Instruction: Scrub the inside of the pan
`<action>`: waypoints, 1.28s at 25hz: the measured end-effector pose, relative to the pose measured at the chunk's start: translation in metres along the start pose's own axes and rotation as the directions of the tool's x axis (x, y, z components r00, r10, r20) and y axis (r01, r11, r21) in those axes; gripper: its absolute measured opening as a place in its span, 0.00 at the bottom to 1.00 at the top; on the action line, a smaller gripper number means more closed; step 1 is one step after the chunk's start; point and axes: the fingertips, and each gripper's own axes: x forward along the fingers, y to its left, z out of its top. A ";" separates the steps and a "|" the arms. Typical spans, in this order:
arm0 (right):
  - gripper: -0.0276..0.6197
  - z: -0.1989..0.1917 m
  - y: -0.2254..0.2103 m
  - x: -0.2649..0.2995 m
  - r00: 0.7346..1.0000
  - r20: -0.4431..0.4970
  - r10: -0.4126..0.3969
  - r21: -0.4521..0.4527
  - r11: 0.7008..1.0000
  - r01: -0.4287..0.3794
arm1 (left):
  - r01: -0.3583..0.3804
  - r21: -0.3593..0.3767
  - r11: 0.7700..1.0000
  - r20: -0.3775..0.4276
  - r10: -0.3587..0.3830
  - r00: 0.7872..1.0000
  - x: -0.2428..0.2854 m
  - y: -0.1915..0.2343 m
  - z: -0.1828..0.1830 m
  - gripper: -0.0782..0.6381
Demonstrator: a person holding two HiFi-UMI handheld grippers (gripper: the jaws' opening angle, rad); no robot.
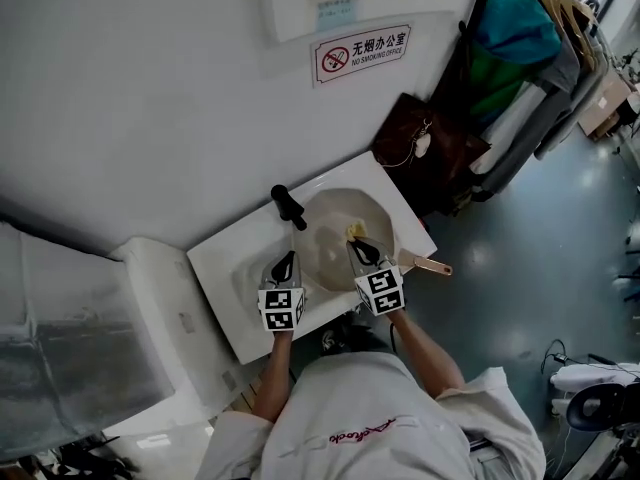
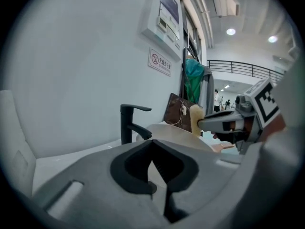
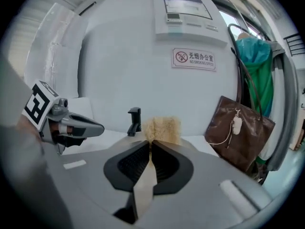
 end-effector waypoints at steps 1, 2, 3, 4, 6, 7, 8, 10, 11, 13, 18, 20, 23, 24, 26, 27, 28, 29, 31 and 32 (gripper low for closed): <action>0.08 0.003 -0.002 -0.005 1.000 0.007 -0.019 -0.004 1.000 0.019 | 0.002 0.003 1.000 0.007 -0.002 1.000 -0.002 -0.002 0.002 0.11; 0.08 0.005 -0.004 -0.011 0.999 0.016 -0.033 -0.005 0.999 0.033 | 0.005 0.005 1.000 0.013 -0.005 1.000 -0.004 -0.004 0.004 0.11; 0.08 0.007 -0.005 -0.016 0.999 0.026 -0.043 -0.003 0.999 0.043 | 0.007 0.007 1.000 0.019 -0.007 1.000 -0.007 -0.005 0.006 0.11; 0.08 0.009 -0.006 -0.021 0.998 0.035 -0.053 -0.003 0.999 0.053 | 0.009 0.008 1.000 0.025 -0.009 1.000 -0.010 -0.007 0.009 0.11; 0.08 0.013 -0.007 -0.031 0.996 0.049 -0.071 -0.022 0.997 0.072 | 0.011 0.016 1.000 0.036 -0.012 0.999 -0.016 -0.011 0.013 0.11; 0.08 0.014 -0.006 -0.037 0.995 0.057 -0.079 -0.034 0.996 0.081 | 0.012 0.026 1.000 0.042 -0.013 0.999 -0.020 -0.014 0.015 0.11; 0.08 0.017 -0.006 -0.043 0.994 0.067 -0.086 -0.039 0.995 0.088 | 0.014 0.039 0.999 0.048 -0.016 0.999 -0.024 -0.017 0.017 0.11; 0.08 0.022 -0.005 -0.057 0.991 0.092 -0.095 -0.032 0.995 0.098 | 0.023 0.057 0.998 0.062 -0.026 0.998 -0.031 -0.024 0.022 0.11; 0.08 0.024 -0.004 -0.064 0.990 0.105 -0.099 -0.027 0.994 0.102 | 0.028 0.059 0.998 0.070 -0.032 0.997 -0.034 -0.027 0.024 0.11; 0.08 0.028 -0.003 -0.075 0.986 0.127 -0.108 -0.015 0.994 0.111 | 0.032 0.061 0.998 0.081 -0.037 0.996 -0.041 -0.030 0.028 0.11; 0.08 0.037 -0.007 -0.093 0.975 0.171 -0.142 0.008 0.990 0.143 | 0.031 0.073 0.997 0.086 -0.038 0.996 -0.048 -0.030 0.029 0.11; 0.08 0.041 -0.008 -0.094 0.972 0.180 -0.150 0.014 0.989 0.150 | 0.030 0.073 0.997 0.094 -0.037 0.995 -0.049 -0.029 0.032 0.11; 0.08 0.044 -0.010 -0.097 0.969 0.186 -0.160 0.023 0.987 0.159 | 0.032 0.078 0.996 0.105 -0.040 0.994 -0.051 -0.030 0.038 0.11; 0.08 0.045 -0.011 -0.097 0.968 0.189 -0.164 0.028 0.986 0.161 | 0.032 0.080 0.996 0.110 -0.041 0.993 -0.051 -0.030 0.041 0.11; 0.08 0.048 -0.011 -0.099 0.966 0.197 -0.167 0.029 0.986 0.165 | 0.031 0.082 0.996 0.122 -0.041 0.992 -0.053 -0.028 0.045 0.11; 0.08 0.050 -0.010 -0.099 0.965 0.199 -0.168 0.025 0.986 0.166 | 0.031 0.080 0.996 0.128 -0.041 0.991 -0.054 -0.028 0.047 0.11; 0.08 0.051 -0.009 -0.100 0.965 0.202 -0.168 0.022 0.986 0.167 | 0.030 0.079 0.996 0.134 -0.041 0.990 -0.054 -0.027 0.049 0.11; 0.08 0.052 -0.009 -0.100 0.964 0.205 -0.168 0.022 0.986 0.167 | 0.029 0.080 0.996 0.139 -0.040 0.989 -0.055 -0.027 0.050 0.11; 0.08 0.052 -0.008 -0.100 0.964 0.206 -0.168 0.022 0.986 0.167 | 0.028 0.084 0.996 0.143 -0.040 0.989 -0.055 -0.026 0.053 0.11; 0.08 0.051 -0.007 -0.099 0.965 0.203 -0.167 0.021 0.986 0.166 | 0.028 0.087 0.996 0.144 -0.040 0.989 -0.056 -0.026 0.054 0.11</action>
